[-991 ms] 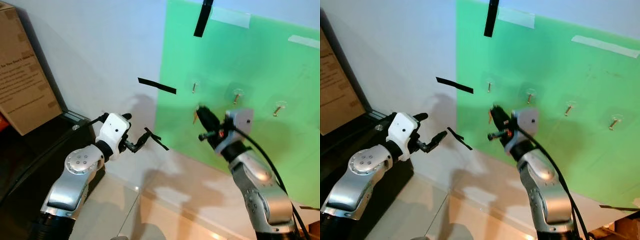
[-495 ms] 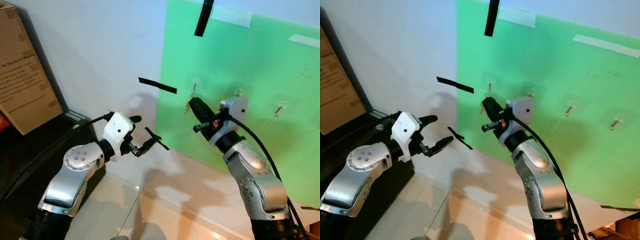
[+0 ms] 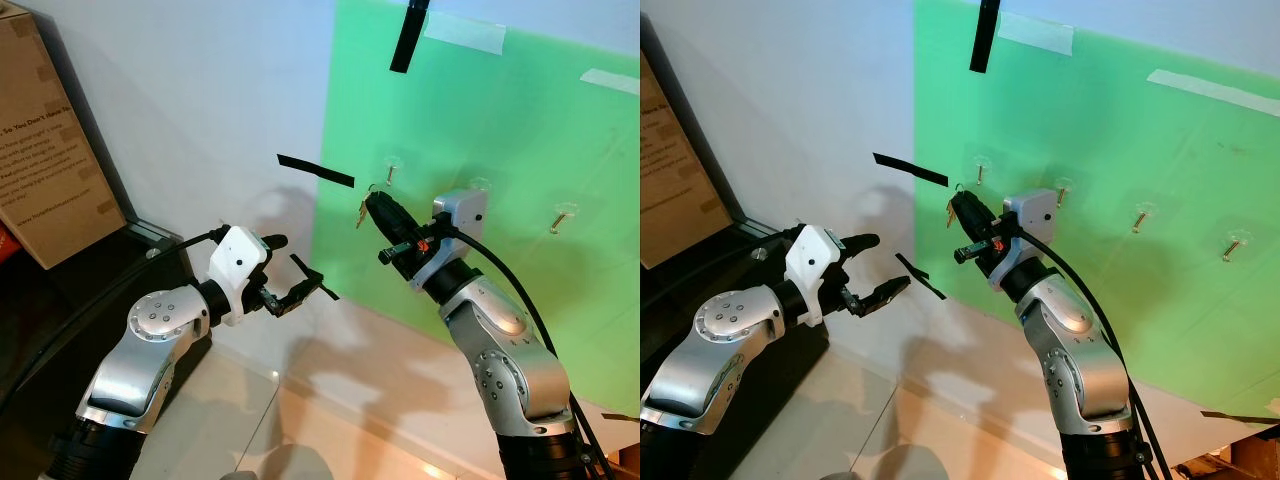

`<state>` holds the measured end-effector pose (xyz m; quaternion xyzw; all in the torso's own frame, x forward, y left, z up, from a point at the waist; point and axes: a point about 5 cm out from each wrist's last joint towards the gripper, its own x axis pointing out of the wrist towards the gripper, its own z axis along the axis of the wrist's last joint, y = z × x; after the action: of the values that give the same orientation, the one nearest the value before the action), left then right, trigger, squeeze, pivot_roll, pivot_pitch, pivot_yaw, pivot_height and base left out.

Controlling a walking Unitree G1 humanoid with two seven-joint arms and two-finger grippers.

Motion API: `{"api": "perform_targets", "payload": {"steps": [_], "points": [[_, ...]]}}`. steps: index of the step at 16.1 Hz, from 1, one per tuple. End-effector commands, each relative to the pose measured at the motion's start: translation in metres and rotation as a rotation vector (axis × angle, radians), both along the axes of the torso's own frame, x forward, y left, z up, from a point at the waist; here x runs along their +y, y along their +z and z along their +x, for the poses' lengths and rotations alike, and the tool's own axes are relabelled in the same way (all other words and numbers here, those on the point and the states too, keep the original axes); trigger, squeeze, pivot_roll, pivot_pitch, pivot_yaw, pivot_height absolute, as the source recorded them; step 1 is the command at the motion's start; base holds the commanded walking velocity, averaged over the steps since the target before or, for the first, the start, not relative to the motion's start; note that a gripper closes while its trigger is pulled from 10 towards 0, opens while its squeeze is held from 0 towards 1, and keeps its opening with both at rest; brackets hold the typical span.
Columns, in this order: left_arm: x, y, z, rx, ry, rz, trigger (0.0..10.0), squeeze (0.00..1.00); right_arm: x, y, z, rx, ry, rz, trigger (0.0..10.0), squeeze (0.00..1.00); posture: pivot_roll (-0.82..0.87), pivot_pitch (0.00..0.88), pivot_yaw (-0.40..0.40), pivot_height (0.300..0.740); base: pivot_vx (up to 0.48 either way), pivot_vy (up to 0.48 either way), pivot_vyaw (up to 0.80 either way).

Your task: Hang keys on a hook

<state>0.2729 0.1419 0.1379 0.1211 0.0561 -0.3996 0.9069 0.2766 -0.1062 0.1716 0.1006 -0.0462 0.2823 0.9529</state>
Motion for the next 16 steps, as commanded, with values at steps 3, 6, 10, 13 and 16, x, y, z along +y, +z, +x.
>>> {"api": "perform_targets", "payload": {"steps": [3,6,10,13,16], "points": [[-0.005,0.005,-0.002,-0.007,-0.039,-0.006,10.0,0.00,-0.003,0.000,0.008,0.027,-0.060,0.017,10.0,0.00,0.01,0.000,-0.050,0.740,0.000,0.000,0.00],[-0.005,0.005,-0.002,-0.006,-0.043,-0.008,10.0,0.00,-0.008,-0.005,0.012,0.068,-0.098,0.031,10.0,0.00,0.01,0.000,-0.051,0.740,0.000,0.000,0.00],[-0.006,0.005,-0.002,-0.004,-0.049,-0.013,10.0,0.00,-0.013,-0.012,0.016,0.133,-0.151,0.064,10.0,0.00,0.01,0.000,-0.051,0.740,0.000,0.000,0.00],[-0.006,0.005,-0.002,-0.001,-0.052,-0.016,10.0,0.00,-0.016,-0.025,0.015,0.211,-0.157,0.049,10.0,0.00,0.01,0.000,-0.052,0.740,0.000,0.000,0.00],[-0.006,0.005,-0.002,-0.001,-0.054,-0.015,10.0,0.00,-0.014,-0.025,0.013,0.207,-0.132,0.047,10.0,0.00,0.01,0.000,-0.052,0.740,0.000,0.000,0.00]]}}
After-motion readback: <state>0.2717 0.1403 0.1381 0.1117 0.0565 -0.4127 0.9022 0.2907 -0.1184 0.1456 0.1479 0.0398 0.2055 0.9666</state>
